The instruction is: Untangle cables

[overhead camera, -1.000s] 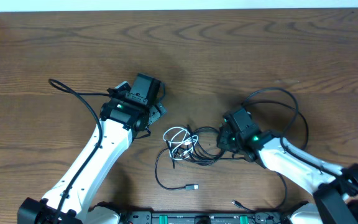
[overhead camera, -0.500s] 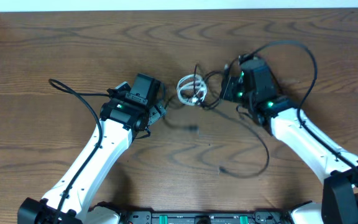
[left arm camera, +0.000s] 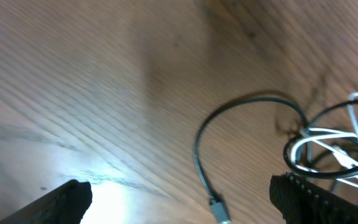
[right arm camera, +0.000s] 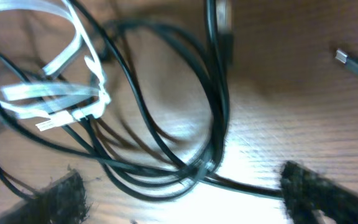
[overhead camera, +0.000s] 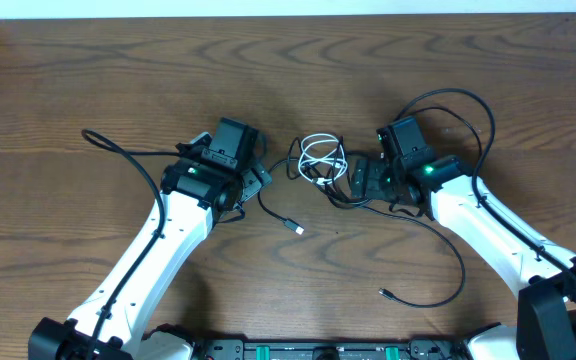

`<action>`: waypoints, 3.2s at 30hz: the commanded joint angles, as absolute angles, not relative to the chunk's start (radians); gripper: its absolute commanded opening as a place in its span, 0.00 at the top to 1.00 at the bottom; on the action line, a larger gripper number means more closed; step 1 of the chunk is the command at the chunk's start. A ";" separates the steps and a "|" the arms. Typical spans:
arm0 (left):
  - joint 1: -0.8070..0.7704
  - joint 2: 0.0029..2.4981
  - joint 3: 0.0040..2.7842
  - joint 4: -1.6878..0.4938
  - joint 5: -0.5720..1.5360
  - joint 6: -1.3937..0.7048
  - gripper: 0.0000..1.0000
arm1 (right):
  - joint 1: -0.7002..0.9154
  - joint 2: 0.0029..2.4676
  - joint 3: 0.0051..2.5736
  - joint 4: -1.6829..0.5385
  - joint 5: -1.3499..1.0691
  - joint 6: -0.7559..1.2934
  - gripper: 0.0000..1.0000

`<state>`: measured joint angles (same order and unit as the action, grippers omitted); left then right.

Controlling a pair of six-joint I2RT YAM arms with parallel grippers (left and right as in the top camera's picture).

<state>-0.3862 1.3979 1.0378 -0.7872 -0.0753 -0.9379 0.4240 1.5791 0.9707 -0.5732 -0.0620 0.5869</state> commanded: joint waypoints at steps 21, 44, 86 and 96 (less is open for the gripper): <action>-0.525 1.464 1.038 -0.310 0.301 -1.335 0.18 | 0.416 1.192 0.966 -0.958 0.255 0.773 0.01; -0.582 1.790 1.038 -0.062 0.159 -1.454 0.60 | 0.416 0.962 0.965 -1.142 0.311 0.770 0.01; -0.527 1.378 1.038 -0.318 0.375 -1.192 0.92 | 0.548 1.229 0.671 -0.234 -0.364 0.457 0.31; -0.527 1.378 1.038 -0.326 0.387 -1.233 0.92 | 0.570 1.232 0.671 -0.151 -0.174 0.305 0.54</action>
